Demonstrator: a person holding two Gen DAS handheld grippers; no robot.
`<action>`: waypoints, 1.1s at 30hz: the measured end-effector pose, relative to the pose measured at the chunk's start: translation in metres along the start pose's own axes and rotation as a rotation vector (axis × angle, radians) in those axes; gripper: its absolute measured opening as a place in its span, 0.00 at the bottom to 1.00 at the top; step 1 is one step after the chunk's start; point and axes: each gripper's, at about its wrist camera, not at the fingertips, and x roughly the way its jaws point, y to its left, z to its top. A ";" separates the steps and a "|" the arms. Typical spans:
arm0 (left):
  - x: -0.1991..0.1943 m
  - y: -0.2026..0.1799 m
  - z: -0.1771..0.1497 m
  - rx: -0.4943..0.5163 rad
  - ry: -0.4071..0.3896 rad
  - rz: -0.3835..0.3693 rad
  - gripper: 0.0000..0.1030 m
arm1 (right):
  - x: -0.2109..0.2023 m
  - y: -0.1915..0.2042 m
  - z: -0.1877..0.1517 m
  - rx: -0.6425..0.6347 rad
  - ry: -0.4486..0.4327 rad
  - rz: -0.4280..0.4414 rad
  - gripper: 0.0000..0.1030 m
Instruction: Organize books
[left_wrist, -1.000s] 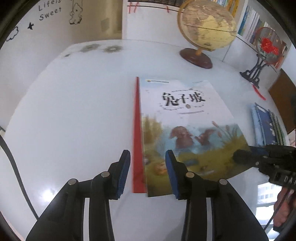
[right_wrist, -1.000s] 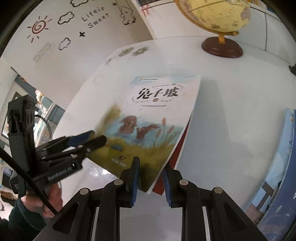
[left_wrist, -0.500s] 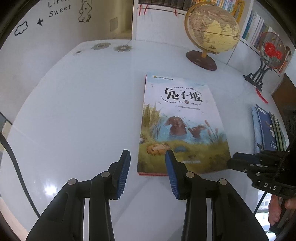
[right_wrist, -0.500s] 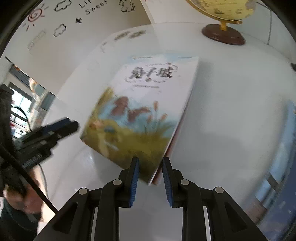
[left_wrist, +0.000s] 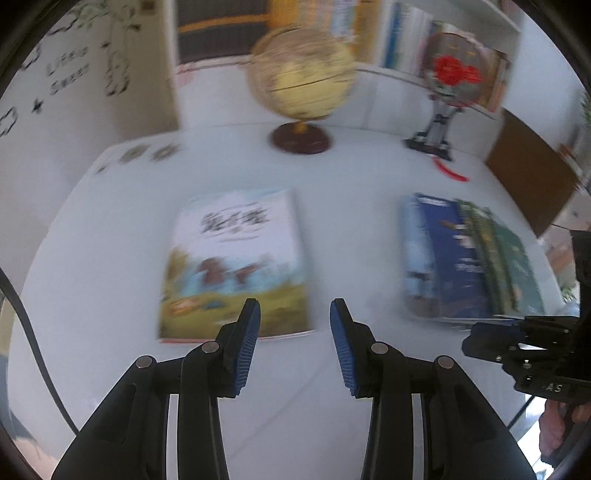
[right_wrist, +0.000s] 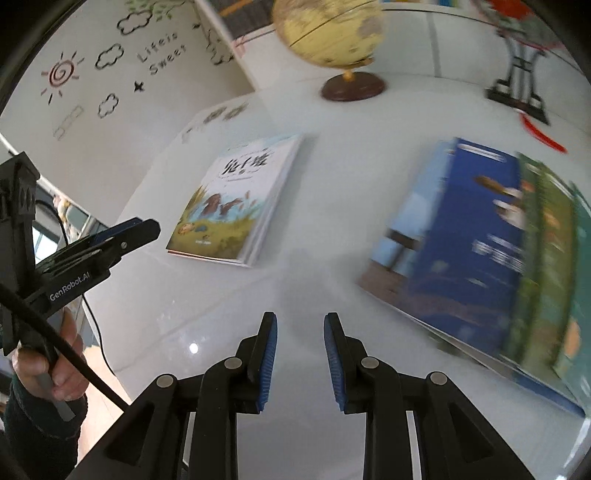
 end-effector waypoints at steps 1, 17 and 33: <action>-0.003 -0.013 0.003 0.015 -0.003 -0.014 0.36 | -0.008 -0.009 -0.004 0.014 -0.006 -0.001 0.24; 0.012 -0.224 0.025 0.196 0.072 -0.279 0.36 | -0.146 -0.202 -0.065 0.353 -0.170 -0.146 0.47; 0.087 -0.302 0.023 0.176 0.191 -0.333 0.36 | -0.143 -0.308 -0.062 0.371 -0.113 -0.230 0.47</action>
